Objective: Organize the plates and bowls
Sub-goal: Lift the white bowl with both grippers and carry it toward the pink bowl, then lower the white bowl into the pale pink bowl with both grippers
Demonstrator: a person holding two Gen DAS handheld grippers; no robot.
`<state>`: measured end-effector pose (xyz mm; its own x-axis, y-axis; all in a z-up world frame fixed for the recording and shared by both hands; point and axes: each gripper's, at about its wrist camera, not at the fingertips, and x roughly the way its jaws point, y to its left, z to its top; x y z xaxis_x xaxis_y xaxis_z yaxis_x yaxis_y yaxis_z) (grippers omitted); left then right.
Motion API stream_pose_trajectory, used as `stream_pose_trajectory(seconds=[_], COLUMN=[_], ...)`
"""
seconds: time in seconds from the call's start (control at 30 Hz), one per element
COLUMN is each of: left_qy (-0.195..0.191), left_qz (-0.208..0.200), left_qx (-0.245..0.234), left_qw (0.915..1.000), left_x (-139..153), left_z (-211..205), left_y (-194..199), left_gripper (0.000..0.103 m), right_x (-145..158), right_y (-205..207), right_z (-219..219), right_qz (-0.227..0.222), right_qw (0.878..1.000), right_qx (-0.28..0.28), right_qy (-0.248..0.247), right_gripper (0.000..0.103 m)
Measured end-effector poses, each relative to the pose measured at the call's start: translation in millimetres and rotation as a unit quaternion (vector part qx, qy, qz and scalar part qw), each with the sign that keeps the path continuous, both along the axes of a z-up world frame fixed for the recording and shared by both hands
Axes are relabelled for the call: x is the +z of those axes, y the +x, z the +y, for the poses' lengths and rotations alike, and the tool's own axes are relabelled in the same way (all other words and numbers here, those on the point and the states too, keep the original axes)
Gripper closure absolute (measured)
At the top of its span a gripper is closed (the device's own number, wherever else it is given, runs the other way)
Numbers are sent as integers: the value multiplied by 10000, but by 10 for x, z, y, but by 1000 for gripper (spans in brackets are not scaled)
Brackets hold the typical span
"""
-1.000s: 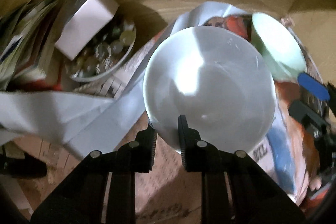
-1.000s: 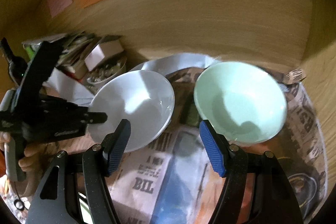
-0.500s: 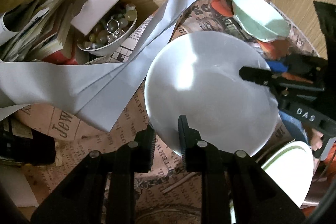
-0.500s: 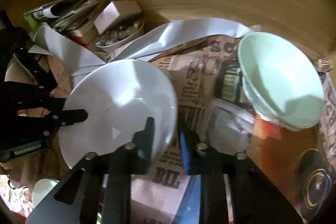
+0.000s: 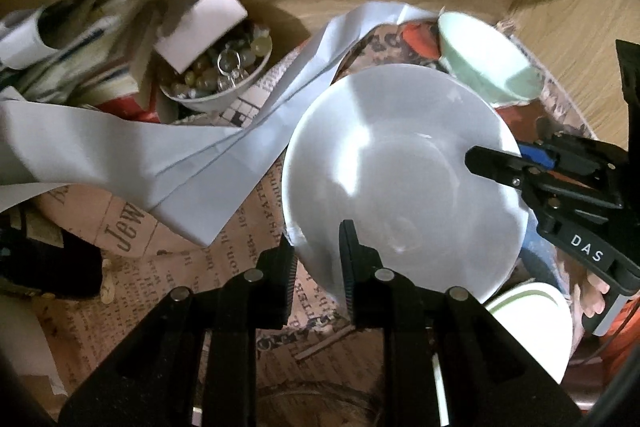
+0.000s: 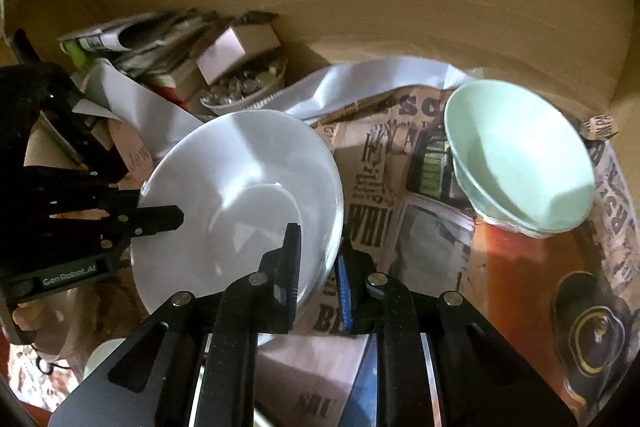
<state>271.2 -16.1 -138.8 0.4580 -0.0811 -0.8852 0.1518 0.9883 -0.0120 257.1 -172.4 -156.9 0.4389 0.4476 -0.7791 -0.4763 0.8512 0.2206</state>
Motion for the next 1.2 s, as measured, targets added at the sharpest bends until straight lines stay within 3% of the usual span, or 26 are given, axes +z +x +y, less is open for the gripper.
stream_pose_trajectory(seconds=[0.57, 1.2], left_qy=[-140, -209], left_qz=[-1154, -1530], left_qx=[164, 728], left_qw=[9931, 9853], left_x=[660, 700], left_z=[90, 677], left_y=[-827, -1676], left_gripper=[83, 83], right_x=[610, 698], right_y=[-682, -1309], right_z=[92, 633], right_qz=[-705, -907], right_qw=[9973, 9936], right_qx=[102, 601], right_qy=[154, 296], right_gripper=[88, 88])
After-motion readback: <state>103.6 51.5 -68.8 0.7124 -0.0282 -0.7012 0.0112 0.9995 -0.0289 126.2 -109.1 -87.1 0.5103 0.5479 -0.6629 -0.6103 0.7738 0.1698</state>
